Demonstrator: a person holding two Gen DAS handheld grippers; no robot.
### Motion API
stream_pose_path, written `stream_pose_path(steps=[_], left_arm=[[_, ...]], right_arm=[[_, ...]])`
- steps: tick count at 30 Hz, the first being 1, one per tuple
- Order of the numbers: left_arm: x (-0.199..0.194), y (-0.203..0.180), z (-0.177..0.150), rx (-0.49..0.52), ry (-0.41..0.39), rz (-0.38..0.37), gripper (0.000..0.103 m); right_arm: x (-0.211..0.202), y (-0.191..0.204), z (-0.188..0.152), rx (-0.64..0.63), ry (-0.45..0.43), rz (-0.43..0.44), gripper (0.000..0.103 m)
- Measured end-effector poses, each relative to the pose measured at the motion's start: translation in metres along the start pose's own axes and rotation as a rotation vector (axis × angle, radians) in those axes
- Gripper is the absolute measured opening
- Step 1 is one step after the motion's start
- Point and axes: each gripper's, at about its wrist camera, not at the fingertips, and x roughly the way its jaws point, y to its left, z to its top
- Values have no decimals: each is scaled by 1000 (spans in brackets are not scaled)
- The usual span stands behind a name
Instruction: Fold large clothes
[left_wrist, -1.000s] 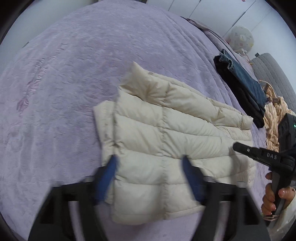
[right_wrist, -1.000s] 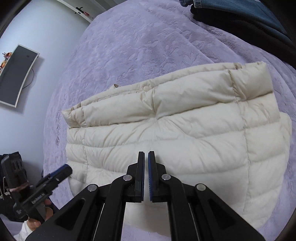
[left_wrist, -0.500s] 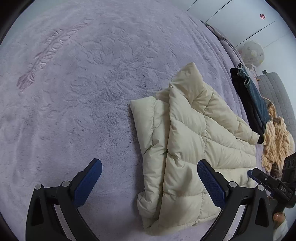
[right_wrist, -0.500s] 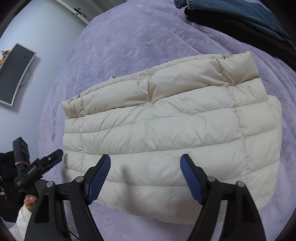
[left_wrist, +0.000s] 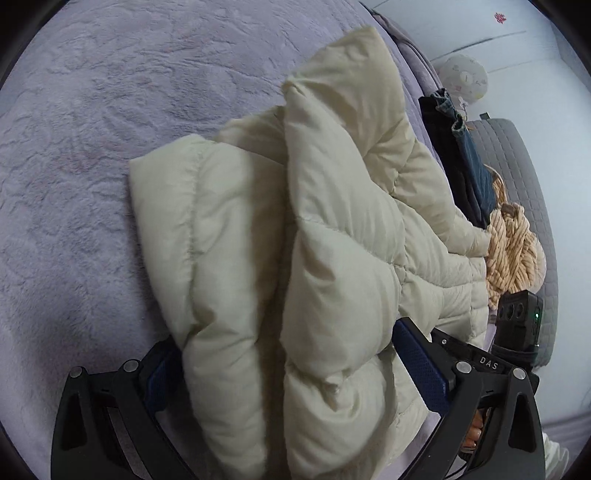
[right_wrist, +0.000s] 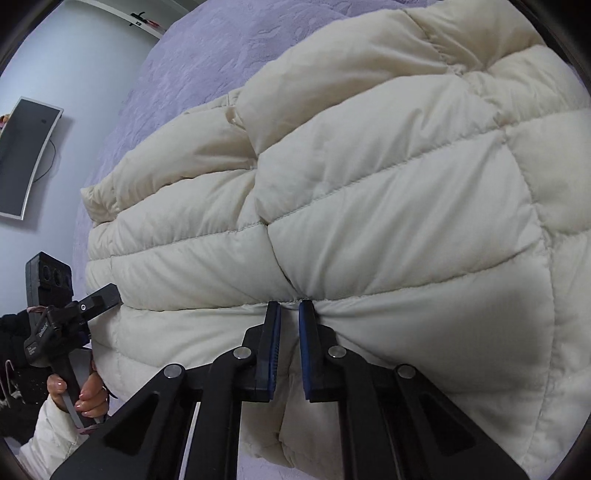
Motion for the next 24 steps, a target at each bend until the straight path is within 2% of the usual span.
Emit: stream_pose_path(steps=[1,2,3,6,9,13,20,24], left_arm=[[3,-6,1,19,10,0,75],[6,-10,1,30,17,-13,57],[7,-15,1,35,15,-27,43],[0,-33,1,71,-1,-24,27],[-13,-55,0,91,-11,-40,25],[-32,-97,-2,109,-22,-117,25],[-23,-190,-12,223,24,-125,25],[-8,-221,-14,231,44,-101,25]], right_arm=[[3,-1,0,-4,3,-2,9],[5,-1,0,-10,5,-6,8],[7,-2,0,-14,6,-9,8],[10,-4,-1,-13,9,-7,8],[12,-8,0,-6,11,5,8],[14,-13,-1,12,10,43,7],[16,-36,-2,93,22,158,4],[21,-52,-1,146,45,253,1]])
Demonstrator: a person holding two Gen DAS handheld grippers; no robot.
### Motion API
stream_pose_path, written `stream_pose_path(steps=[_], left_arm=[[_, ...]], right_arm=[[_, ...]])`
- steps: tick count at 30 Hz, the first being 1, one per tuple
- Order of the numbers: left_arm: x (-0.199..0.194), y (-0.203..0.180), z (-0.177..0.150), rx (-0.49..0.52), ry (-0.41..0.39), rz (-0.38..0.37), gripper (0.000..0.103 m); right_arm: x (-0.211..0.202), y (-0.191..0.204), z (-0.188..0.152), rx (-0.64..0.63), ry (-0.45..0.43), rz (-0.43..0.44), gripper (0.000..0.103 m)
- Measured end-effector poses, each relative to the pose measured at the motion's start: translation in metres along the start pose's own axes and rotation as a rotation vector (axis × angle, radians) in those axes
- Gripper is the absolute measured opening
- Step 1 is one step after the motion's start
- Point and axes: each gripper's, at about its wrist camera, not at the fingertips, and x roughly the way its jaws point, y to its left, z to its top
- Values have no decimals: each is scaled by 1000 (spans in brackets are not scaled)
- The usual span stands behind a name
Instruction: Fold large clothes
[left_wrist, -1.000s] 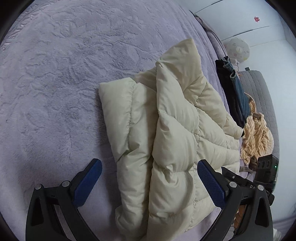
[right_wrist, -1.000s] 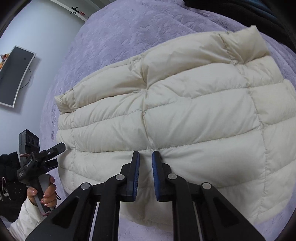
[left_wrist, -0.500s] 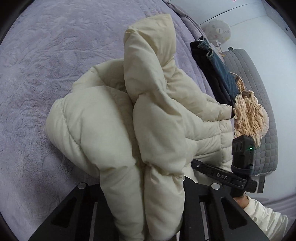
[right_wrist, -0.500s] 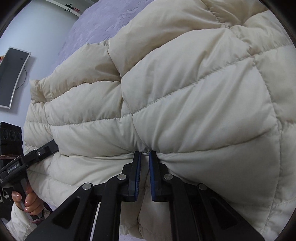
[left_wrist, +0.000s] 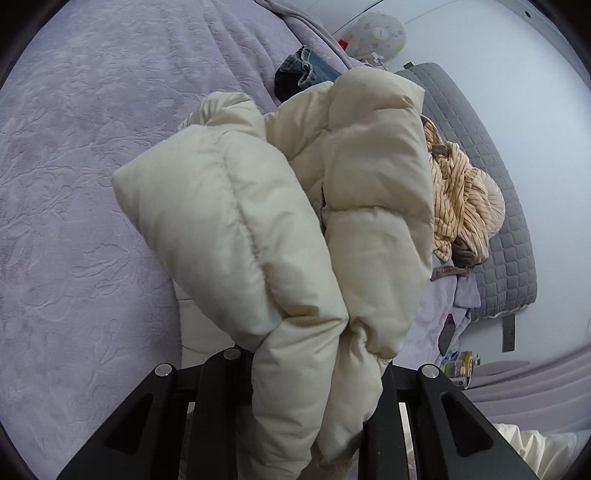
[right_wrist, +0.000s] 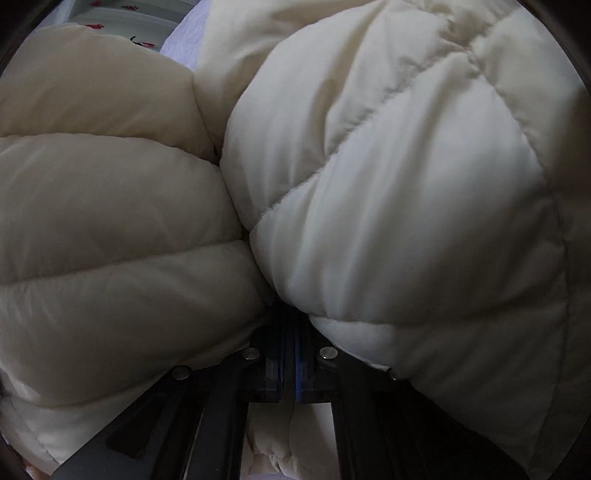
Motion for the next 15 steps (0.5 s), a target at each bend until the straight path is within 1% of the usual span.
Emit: stream_pose_path(steps=[3,9,12,15], left_arm=[[12,-12,4,-9,5,26,25],[33,-32,10,3,6,95,25],[40,-39,8,-1,-5,129,25],[40,-40,8,1,-16,153,25]], right_arm=[[1,-12,2,28,12,59,0],[-1,-28,4,53,32,131,0],[-3,-33,6,64,48,145,0],[-10,-40,12,73,69,150,0]])
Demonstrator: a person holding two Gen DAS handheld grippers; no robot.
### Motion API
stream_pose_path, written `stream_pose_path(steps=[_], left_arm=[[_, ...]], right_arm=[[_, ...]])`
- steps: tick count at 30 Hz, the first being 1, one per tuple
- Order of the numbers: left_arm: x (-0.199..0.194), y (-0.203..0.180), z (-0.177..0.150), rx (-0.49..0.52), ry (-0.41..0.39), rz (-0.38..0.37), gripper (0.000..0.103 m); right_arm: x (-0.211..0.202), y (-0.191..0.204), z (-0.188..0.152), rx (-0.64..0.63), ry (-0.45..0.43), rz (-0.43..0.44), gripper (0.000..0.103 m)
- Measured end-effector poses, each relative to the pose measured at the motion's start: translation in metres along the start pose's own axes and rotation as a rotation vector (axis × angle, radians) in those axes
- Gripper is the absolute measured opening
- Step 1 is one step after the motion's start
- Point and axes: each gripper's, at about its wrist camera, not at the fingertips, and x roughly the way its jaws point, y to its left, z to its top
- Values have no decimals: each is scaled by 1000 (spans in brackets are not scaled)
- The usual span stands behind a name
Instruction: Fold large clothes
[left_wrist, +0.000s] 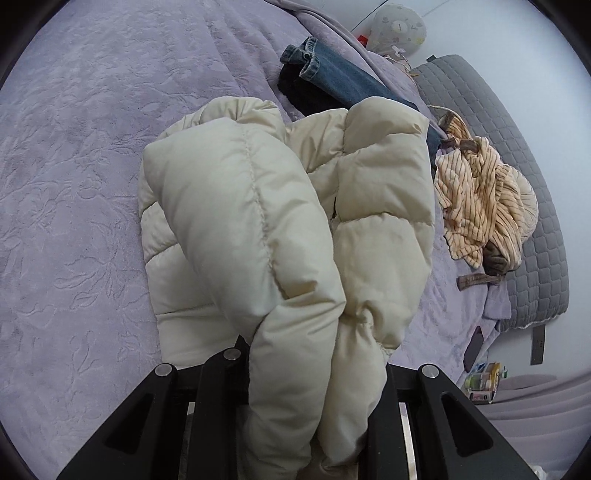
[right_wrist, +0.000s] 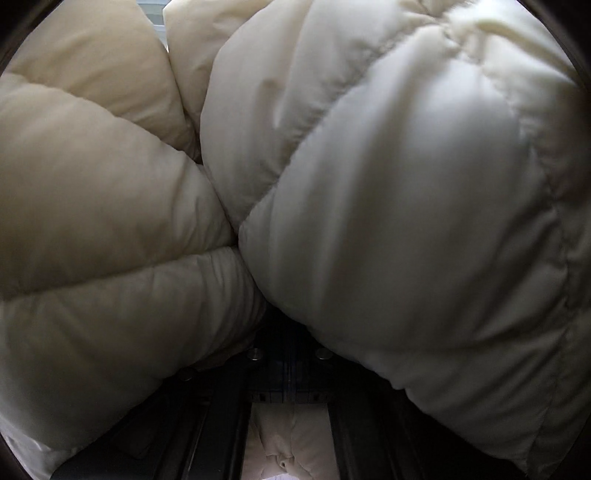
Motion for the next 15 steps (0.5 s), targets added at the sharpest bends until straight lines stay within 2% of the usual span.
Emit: stream_pose_path(steps=[7,11,15], left_arm=[[-6,0,1,9,-16,47,25],[-5,3,1,-2,-9,55,25],[-5,3,1,-3,-7,57,25]], right_arm=[[-31,14,13,0,63,-18,3],[-75,21,13,-53,36,-78,4],[-136,23,8,-96,-49,-134,5]])
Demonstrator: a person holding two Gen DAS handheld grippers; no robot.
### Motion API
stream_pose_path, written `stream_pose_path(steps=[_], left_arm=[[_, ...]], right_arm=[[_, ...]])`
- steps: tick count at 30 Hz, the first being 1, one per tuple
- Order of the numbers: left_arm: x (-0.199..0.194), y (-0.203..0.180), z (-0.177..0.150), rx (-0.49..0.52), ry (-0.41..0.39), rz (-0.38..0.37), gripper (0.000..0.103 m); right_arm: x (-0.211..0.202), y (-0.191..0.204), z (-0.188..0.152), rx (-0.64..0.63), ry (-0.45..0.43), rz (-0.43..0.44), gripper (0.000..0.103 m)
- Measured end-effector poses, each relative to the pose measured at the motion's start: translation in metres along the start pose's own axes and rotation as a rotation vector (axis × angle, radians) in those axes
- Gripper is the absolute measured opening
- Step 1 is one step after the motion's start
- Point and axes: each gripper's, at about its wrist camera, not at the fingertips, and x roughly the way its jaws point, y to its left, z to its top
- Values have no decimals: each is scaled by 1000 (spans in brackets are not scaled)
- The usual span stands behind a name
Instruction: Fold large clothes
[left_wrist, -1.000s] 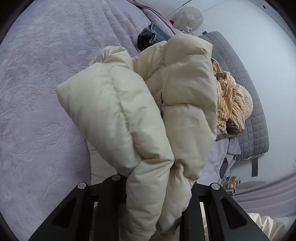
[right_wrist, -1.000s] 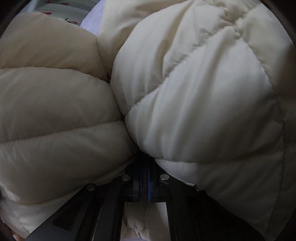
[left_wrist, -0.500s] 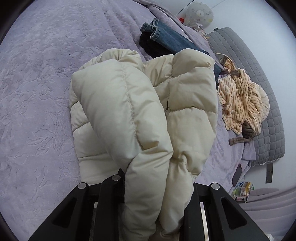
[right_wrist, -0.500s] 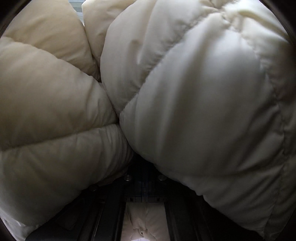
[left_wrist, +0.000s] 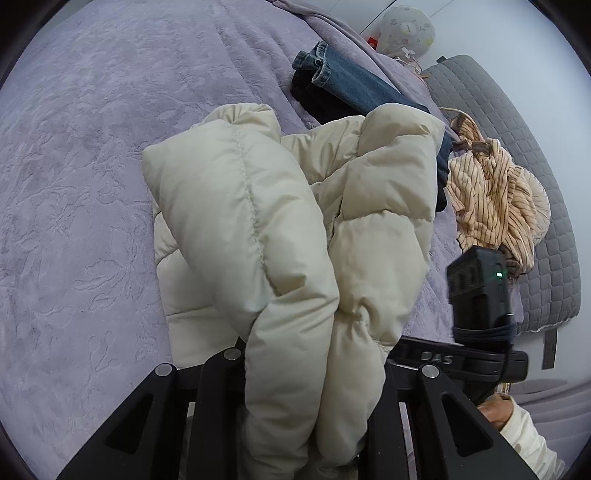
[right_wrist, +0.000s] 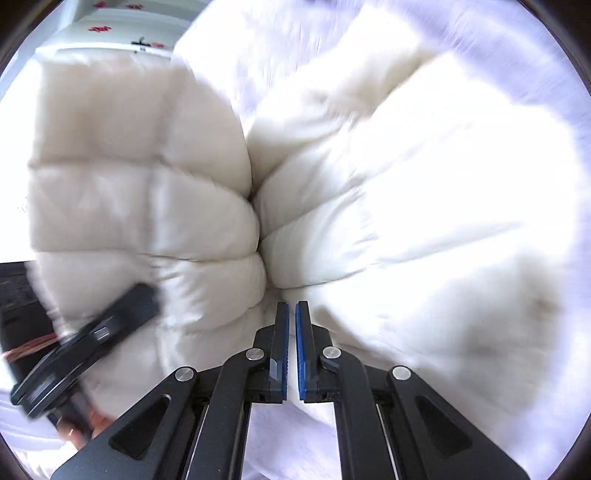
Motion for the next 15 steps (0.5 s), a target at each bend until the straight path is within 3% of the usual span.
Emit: stream_pose_path(steps=[1,2,3,4,6,7,8,9,10,11,15], left_arm=[[0,0,0,1,1,3,25],[1,0,0,2,2,4,25],[1,0,0,2,3,5,25],[2,1,0,1,5,7,25],[2,0,0,0,5,10,25],[3,0,0,1,6,13,25],[3,-1,0,2,8,17,25],[4,-2,0,3,9,19,25],[5,-3,0,7,11,23,25],[6,-5,0,11,14,26,25],[11,-20,-1,51,34,25,25]], right_arm=[[-15,-3,-1,-3,-26,-21,19],[-27,-6,-2,-5,-55,-51,59],[-40,-10,-3,-10,-91,-88,81],[-52,-13,-6,-22,-140,-119,94],[-68,-21,-11,-34,-192,-188,91],[-72,-26,-13,-20,-210,-222,80],[-75,-31,-7,1,-211,-245,56],[-78,-41,-3,31,-199,-247,42],[-75,-48,0,68,-179,-226,18],[-67,-56,-3,103,-161,-191,11],[-38,-86,-8,159,-120,-96,10]])
